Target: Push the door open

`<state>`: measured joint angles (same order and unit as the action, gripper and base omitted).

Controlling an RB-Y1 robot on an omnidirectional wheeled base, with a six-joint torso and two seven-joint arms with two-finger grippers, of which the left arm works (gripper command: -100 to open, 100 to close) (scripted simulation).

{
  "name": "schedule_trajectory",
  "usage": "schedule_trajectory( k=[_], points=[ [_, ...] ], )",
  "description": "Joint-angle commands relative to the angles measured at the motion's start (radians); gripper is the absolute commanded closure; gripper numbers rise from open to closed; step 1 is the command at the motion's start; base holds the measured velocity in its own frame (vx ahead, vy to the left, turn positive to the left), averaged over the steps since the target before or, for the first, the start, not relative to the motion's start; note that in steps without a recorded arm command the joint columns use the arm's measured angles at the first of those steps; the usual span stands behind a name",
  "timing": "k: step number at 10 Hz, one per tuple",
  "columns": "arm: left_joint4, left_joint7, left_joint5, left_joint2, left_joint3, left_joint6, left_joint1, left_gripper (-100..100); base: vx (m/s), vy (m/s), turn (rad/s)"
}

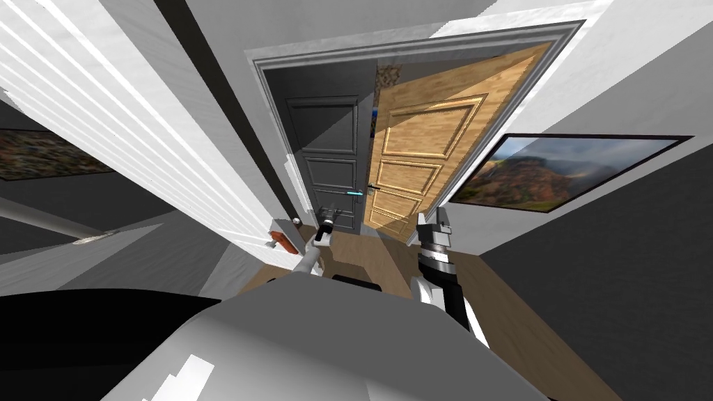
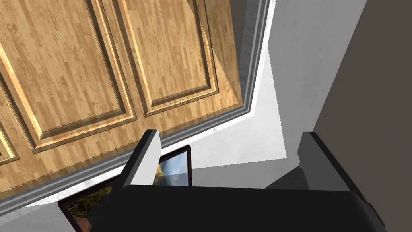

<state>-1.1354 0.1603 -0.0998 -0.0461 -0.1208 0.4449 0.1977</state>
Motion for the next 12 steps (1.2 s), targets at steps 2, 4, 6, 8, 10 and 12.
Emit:
schedule_trajectory(
  k=[2,4,6,8,10,12],
  points=[
    [0.073,0.000,-0.001,0.005,-0.006,0.003,0.049,-100,0.116,-0.009,-0.004],
    [0.110,0.000,-0.002,0.009,-0.009,0.005,0.068,-100,0.058,-0.008,-0.002],
    [0.138,0.001,-0.002,0.012,-0.011,0.007,0.086,-100,0.060,-0.006,-0.003],
    [0.192,0.002,-0.003,0.021,-0.015,0.010,0.120,-100,0.072,-0.007,-0.002],
    [0.246,0.003,-0.003,0.029,-0.020,0.013,0.154,-100,0.104,-0.010,-0.004],
    [0.293,0.004,-0.004,0.038,-0.024,0.015,0.183,-100,0.108,-0.010,-0.002]
  ],
)
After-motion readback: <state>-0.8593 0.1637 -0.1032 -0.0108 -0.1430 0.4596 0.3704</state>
